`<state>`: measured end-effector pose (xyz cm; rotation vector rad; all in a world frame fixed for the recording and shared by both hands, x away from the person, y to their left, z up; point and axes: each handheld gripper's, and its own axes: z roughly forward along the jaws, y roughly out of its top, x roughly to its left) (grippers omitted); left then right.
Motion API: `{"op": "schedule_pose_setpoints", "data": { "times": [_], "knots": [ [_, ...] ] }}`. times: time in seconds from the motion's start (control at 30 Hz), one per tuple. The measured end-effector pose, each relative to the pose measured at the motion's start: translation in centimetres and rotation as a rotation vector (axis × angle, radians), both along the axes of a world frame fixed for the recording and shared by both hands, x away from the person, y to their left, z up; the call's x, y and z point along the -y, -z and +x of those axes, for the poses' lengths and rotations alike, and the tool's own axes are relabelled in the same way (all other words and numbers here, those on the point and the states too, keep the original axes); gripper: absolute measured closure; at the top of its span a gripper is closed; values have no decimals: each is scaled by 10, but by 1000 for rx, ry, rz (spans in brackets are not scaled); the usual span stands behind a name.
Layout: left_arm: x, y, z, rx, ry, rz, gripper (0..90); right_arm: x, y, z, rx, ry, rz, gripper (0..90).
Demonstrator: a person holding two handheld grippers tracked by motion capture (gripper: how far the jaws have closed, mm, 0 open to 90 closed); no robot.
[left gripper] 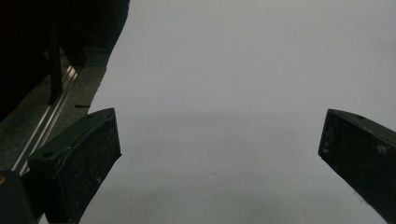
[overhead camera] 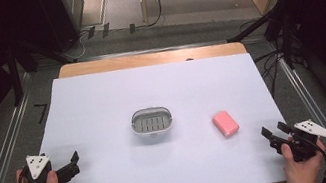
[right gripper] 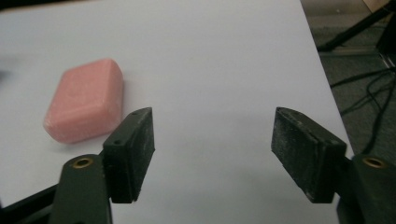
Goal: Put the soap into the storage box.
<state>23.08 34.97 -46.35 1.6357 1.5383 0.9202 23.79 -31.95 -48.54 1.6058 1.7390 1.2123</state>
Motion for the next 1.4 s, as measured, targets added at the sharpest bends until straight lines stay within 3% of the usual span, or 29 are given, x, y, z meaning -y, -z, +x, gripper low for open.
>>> {"op": "schedule_pose_setpoints", "data": {
  "times": [0.03, 0.13, 0.27, 0.37, 0.57, 0.6, 0.67, 0.73, 0.87, 1.17, 1.4],
  "knots": [
    [0, 0, 1, -6, 0, -8, 0, -2, -1, 1, -21, -1, -28, 217],
    [-4, 0, 1, -8, -6, -36, 0, -9, -4, 3, -69, -95, -51, 184],
    [-1, 0, 0, -8, -1, -15, 0, -21, -11, 10, -166, -200, -91, 175],
    [0, 0, 1, -10, 1, 0, 0, -28, -16, 16, -233, -228, -122, 177],
    [1, 1, 1, -13, 8, 9, 0, -46, -27, 27, -317, -284, -257, 210],
    [1, 1, 1, -13, 8, 9, 0, -46, -27, 27, -317, -284, -257, 210],
    [1, 1, 1, -14, 12, 8, 0, -52, -33, 32, -362, -329, -296, 290],
    [1, 1, 2, -15, 14, 4, 0, -56, -36, 36, -382, -336, -345, 288],
    [1, 1, 2, -20, 13, 3, 0, -65, -41, 45, -464, -364, -351, 261],
    [1, 1, 2, -23, 24, 3, 0, -83, -50, 65, -575, -360, -352, 242],
    [0, 1, 2, -24, 29, 0, 0, -96, -57, 80, -608, -373, -332, 189]
  ]
}}
